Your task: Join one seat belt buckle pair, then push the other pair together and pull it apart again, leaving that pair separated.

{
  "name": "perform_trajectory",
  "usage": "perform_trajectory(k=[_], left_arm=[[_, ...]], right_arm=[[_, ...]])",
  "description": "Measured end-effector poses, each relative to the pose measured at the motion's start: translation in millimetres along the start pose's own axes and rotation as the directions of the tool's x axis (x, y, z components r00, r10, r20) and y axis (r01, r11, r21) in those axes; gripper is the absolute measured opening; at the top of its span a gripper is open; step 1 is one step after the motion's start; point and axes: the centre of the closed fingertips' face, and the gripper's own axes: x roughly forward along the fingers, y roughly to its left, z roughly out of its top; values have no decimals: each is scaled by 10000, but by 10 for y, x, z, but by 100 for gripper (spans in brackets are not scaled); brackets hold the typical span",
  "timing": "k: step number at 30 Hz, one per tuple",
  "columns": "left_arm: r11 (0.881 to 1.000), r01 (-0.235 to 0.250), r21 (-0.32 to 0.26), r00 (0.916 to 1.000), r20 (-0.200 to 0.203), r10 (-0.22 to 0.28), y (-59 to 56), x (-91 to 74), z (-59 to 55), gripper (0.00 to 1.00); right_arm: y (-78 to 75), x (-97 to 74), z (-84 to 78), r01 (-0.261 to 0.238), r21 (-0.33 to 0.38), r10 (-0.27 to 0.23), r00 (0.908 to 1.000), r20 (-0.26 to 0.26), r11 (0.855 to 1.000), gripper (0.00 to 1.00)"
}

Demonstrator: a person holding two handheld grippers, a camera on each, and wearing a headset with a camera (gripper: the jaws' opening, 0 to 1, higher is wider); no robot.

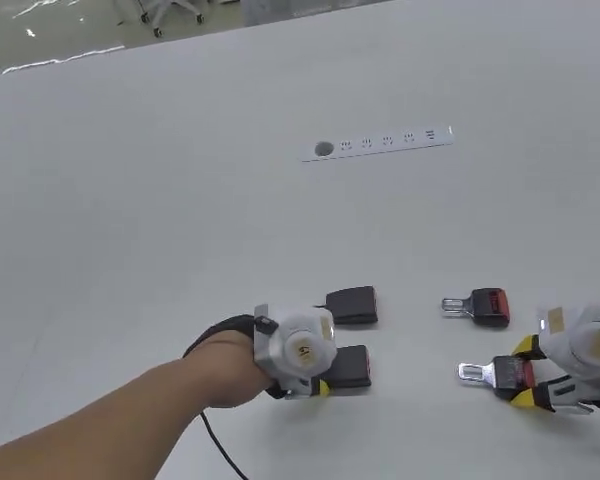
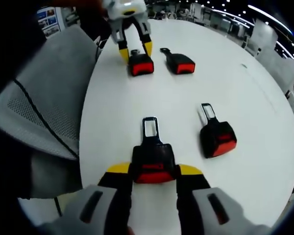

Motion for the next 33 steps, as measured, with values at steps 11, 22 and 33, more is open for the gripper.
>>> perform_trajectory(k=[11, 22, 33], left_arm=[[9991, 317, 284, 9994, -170, -312, -23, 11, 4, 31], [9988, 389, 283, 9992, -100, -386, -25, 23, 7, 31], [9982, 440, 414, 9990, 1, -440, -35, 16, 0, 31]], right_arm=[[-5, 8, -3, -174, -509, 164, 9996, -210, 9986, 34], [-20, 9, 0, -165, -506, 153, 9996, -234, 9986, 35], [-40, 41, 56, -146, -538, 120, 9988, -482, 9984, 34]])
